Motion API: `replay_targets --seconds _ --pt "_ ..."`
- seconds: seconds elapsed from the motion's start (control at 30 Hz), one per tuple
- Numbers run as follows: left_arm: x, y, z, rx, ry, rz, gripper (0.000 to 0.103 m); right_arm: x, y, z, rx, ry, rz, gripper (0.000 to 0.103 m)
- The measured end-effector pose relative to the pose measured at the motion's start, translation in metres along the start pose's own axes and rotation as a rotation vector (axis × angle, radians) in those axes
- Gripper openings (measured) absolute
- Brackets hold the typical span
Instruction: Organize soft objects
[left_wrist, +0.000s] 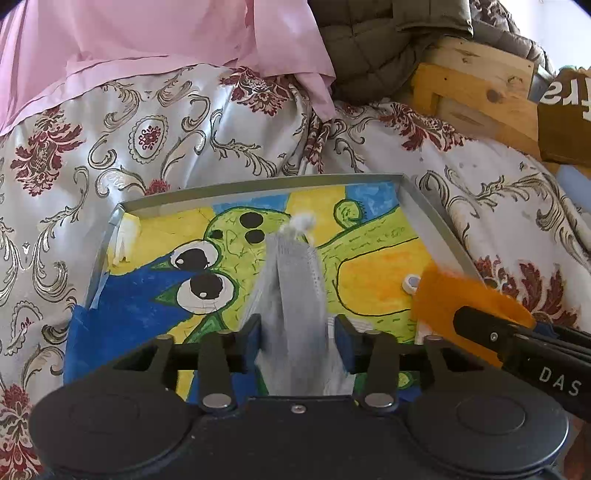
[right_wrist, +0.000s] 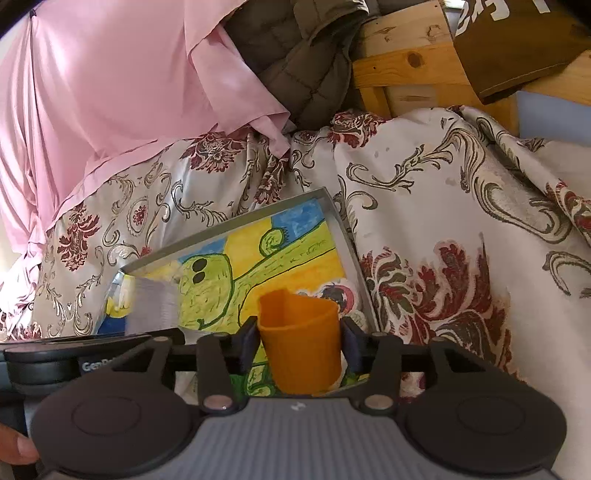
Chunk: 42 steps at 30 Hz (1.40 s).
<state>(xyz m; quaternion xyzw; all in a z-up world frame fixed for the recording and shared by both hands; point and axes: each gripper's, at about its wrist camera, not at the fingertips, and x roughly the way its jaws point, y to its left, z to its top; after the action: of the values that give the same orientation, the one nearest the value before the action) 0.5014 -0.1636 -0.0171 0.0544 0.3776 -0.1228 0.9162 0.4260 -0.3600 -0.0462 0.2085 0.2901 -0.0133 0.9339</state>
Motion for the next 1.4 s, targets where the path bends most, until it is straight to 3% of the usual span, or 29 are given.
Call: replay_targets --seconds 0.27,0.63,0.9,1.2,1.4 --pt "-0.029 0.001 0.004 0.000 -0.045 0.030 0.067 -0.026 0.001 0.007 -0.006 -0.065 0.027 0.075" --pt "-0.126 0.022 -0.002 -0.131 -0.203 0.027 0.088 -0.110 0.012 0.017 -0.042 -0.222 0.071 0.102" --pt "-0.209 0.020 -0.035 -0.227 -0.316 0.013 0.100 -0.181 0.022 -0.001 -0.071 -0.335 0.096 0.103" --pt "-0.277 0.010 -0.099 -0.255 -0.402 0.023 0.102 -0.248 0.040 -0.053 -0.186 -0.408 0.108 0.103" --pt "-0.311 0.010 -0.148 -0.264 -0.437 0.043 0.102 -0.280 0.043 -0.092 -0.202 -0.401 0.122 0.103"
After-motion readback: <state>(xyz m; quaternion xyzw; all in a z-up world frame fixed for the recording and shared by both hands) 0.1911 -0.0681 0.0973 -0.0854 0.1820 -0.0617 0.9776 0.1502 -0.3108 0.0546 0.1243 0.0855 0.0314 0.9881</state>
